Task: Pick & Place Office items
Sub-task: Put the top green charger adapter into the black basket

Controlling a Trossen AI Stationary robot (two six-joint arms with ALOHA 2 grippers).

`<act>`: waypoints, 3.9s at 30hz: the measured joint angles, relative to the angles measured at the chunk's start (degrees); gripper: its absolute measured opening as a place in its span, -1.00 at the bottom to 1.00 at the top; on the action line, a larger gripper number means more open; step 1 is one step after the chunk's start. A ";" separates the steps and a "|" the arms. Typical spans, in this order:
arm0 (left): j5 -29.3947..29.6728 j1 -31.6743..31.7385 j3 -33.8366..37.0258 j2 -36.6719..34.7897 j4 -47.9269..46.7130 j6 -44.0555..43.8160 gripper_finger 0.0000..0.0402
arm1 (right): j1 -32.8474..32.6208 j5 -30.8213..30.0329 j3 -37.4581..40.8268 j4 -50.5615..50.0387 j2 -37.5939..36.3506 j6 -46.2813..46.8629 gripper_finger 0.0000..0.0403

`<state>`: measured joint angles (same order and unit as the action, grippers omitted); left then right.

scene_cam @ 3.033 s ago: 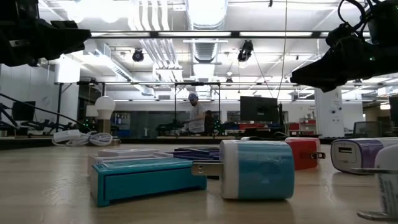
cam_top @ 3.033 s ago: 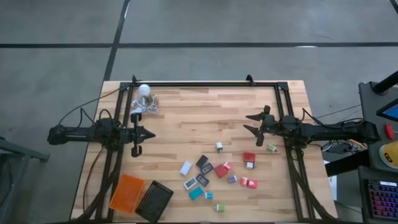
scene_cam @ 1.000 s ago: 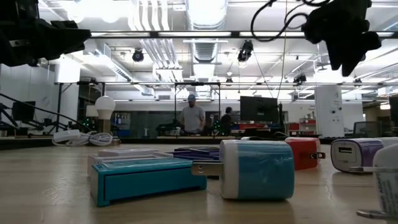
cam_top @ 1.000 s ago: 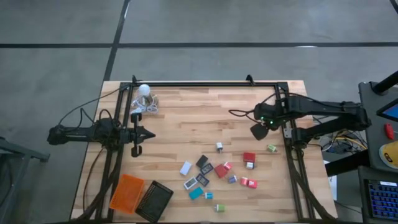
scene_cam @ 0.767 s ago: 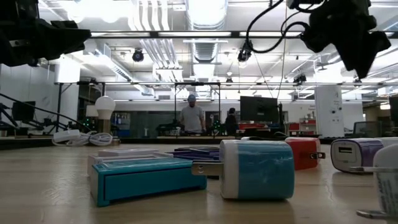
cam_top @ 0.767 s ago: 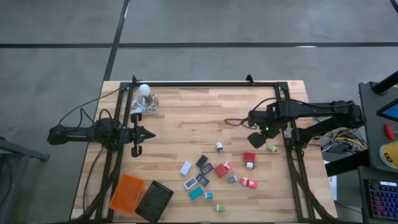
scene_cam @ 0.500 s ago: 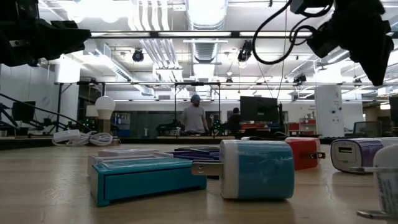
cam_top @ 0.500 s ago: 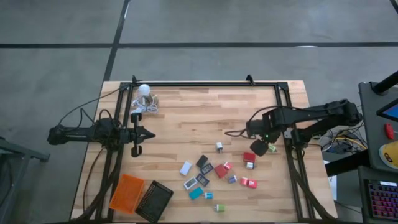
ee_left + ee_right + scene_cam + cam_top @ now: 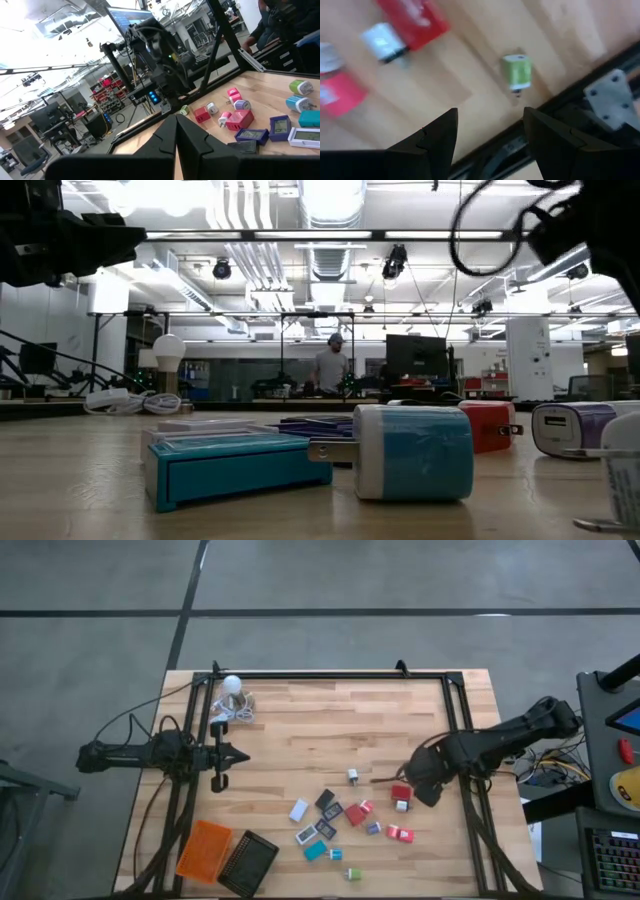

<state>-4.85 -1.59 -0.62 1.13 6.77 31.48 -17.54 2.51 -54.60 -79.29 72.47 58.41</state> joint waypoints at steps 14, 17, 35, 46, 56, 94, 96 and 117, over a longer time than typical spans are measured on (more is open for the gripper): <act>-0.01 -0.02 0.00 -0.02 0.02 -0.01 -0.95 | -0.98 -1.20 14.09 10.87 0.02 2.91 0.09; 0.01 -0.01 0.00 0.00 0.00 0.00 -0.95 | -0.98 -1.45 15.34 12.91 0.02 2.80 0.09; 0.00 -0.02 0.00 0.00 0.01 -0.02 -0.95 | -0.96 -2.76 19.60 17.82 -0.09 2.71 0.09; -0.01 0.00 0.00 0.00 0.02 0.00 -0.95 | -0.94 -4.41 16.87 17.96 -0.02 3.30 0.09; -0.01 0.00 0.00 0.00 0.00 -0.02 -0.95 | -0.96 -8.71 13.39 13.47 -0.14 4.10 0.09; -0.01 0.00 0.00 0.00 0.02 -0.01 -0.95 | -0.92 -7.20 25.48 26.31 -0.82 1.49 0.06; 0.00 -0.02 0.00 0.00 0.02 0.00 -0.95 | -0.94 -7.14 25.14 26.02 -0.74 1.40 0.00; 0.00 -0.01 0.00 0.00 0.01 0.00 -0.95 | -0.94 -7.34 20.75 21.22 -0.77 4.32 -0.33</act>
<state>-4.86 -1.60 -0.62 1.13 6.78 31.48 -18.48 -4.83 -33.84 -58.07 71.70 62.73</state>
